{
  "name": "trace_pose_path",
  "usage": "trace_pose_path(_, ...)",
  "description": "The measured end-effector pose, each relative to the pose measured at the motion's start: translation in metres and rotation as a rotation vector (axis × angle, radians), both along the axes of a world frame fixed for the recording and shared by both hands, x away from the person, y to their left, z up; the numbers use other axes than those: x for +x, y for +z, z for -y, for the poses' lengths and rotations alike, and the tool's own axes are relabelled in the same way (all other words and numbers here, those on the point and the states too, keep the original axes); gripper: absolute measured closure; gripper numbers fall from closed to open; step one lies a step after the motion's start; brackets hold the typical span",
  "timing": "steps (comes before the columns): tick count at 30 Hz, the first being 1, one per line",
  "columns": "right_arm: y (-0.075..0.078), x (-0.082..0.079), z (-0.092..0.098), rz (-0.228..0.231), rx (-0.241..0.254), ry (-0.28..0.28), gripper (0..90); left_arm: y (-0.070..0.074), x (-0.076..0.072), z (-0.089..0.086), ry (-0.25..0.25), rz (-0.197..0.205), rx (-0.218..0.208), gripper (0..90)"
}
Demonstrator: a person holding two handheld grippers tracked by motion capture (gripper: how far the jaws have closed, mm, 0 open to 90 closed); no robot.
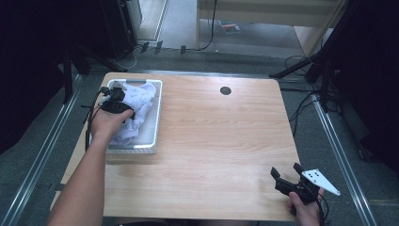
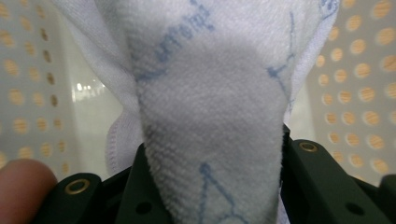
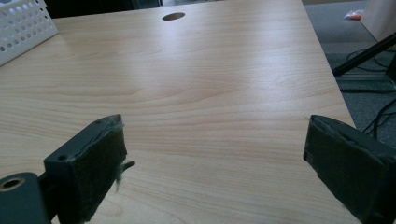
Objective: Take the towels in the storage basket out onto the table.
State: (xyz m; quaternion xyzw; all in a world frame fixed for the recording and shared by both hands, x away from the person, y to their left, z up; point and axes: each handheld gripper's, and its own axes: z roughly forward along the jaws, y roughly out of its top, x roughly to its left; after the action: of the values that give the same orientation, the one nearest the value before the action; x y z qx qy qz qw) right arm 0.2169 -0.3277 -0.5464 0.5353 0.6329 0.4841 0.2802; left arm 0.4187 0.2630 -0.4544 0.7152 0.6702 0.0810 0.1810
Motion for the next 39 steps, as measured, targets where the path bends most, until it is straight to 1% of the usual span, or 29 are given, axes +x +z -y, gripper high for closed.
trace_pose_path(2, 0.000, 0.000, 0.000, 0.002, 0.002, 0.000, 6.0, 0.008, -0.002, -0.001, 0.016, 0.012, -0.015, 65.8)
trace_pose_path(4, 0.000, 0.000, 0.000, 0.002, 0.002, 0.000, 5.9, 0.017, -0.004, 0.000, 0.013, 0.031, -0.011, 65.8)
trace_pose_path(5, 0.000, 0.000, 0.000, 0.006, 0.000, 0.002, 6.0, 0.022, -0.004, 0.000, 0.013, 0.036, -0.022, 65.8)
trace_pose_path(7, 0.000, 0.000, 0.000, 0.006, 0.000, 0.002, 6.0, 0.029, -0.005, 0.000, 0.014, 0.047, -0.031, 65.7)
trace_pose_path(9, 0.000, 0.000, 0.000, 0.005, 0.001, 0.002, 6.0, 0.036, -0.006, 0.000, 0.006, 0.055, -0.025, 65.7)
trace_pose_path(11, 0.000, 0.000, 0.000, 0.005, 0.000, 0.002, 5.9, 0.044, -0.007, 0.001, 0.009, 0.068, -0.027, 65.8)
trace_pose_path(14, 0.000, 0.000, 0.000, 0.006, 0.000, 0.001, 5.9, 0.058, -0.010, 0.001, 0.000, 0.083, -0.035, 65.7)
trace_pose_path(16, 0.000, 0.000, 0.000, 0.006, 0.000, 0.000, 6.0, 0.067, -0.012, 0.003, -0.003, 0.096, -0.029, 65.7)
trace_pose_path(18, 0.000, 0.000, 0.000, 0.003, 0.000, 0.001, 6.0, 0.076, -0.014, 0.003, -0.015, 0.105, -0.020, 65.6)
trace_pose_path(21, 0.000, 0.000, 0.000, -0.001, -0.002, 0.000, 6.0, 0.091, -0.017, 0.004, -0.026, 0.129, -0.019, 65.6)
trace_pose_path(24, 0.000, 0.000, -0.001, 0.000, -0.002, -0.001, 6.0, 0.104, -0.020, 0.008, -0.050, 0.146, -0.043, 65.5)
trace_pose_path(25, 0.000, 0.000, 0.000, 0.002, -0.005, 0.001, 6.0, 0.107, -0.020, 0.010, -0.051, 0.154, -0.052, 65.5)
trace_pose_path(27, 0.000, 0.000, -0.001, 0.000, -0.005, 0.000, 6.0, 0.115, -0.023, 0.016, -0.070, 0.163, -0.066, 65.5)
trace_pose_path(28, 0.000, 0.000, -0.001, 0.001, -0.006, 0.000, 6.1, 0.118, -0.023, 0.020, -0.082, 0.172, -0.066, 65.4)
trace_pose_path(29, 0.000, 0.000, -0.001, 0.001, -0.005, 0.000, 6.1, 0.124, -0.024, 0.028, -0.094, 0.181, -0.068, 65.4)
trace_pose_path(30, 0.000, 0.000, -0.001, 0.001, -0.005, 0.000, 6.1, 0.124, -0.024, 0.028, -0.094, 0.181, -0.068, 65.3)
trace_pose_path(32, 0.000, 0.000, -0.001, 0.001, -0.004, 0.000, 6.1, 0.127, -0.023, 0.036, -0.100, 0.179, -0.066, 65.3)
trace_pose_path(34, 0.000, 0.000, -0.001, 0.001, -0.003, 0.000, 6.1, 0.128, -0.021, 0.046, -0.116, 0.178, -0.055, 65.3)
trace_pose_path(39, 0.000, 0.000, -0.001, 0.000, -0.002, 0.002, 6.1, 0.123, -0.016, 0.067, -0.145, 0.171, -0.057, 65.1)
